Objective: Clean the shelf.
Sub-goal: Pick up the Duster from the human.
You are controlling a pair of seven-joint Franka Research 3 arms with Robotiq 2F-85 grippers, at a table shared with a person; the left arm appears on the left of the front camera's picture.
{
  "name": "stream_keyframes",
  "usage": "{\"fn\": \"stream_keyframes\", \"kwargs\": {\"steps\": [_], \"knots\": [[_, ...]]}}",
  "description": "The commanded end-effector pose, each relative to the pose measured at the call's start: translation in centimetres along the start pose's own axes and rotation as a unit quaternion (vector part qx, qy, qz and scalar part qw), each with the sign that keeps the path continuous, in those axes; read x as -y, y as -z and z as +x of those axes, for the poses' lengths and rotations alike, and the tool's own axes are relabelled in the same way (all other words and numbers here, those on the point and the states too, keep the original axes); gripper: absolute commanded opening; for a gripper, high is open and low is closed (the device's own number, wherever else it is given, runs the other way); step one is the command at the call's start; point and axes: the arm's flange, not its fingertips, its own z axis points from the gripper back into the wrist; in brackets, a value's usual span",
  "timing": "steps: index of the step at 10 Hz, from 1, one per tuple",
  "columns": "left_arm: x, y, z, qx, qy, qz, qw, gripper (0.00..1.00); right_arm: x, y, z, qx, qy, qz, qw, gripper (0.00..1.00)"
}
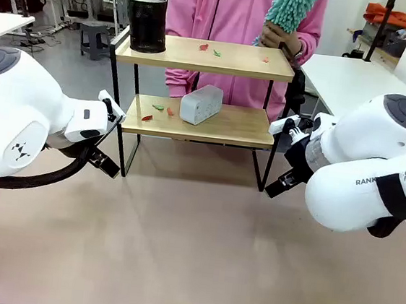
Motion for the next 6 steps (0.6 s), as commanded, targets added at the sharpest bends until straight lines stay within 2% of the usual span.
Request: {"fn": "stream_keyframes", "kwargs": {"steps": [1,6], "knots": [[0.00,-0.01,0.01,0.000,0.000,0.000,1.000,1.00,0.00,0.00,0.00,0.000,0.000,0.000,1.000,1.00],[0.00,-0.01,0.01,0.000,0.000,0.000,1.000,1.00,0.00,0.00,0.00,0.000,0.000,0.000,1.000,1.00]]}}
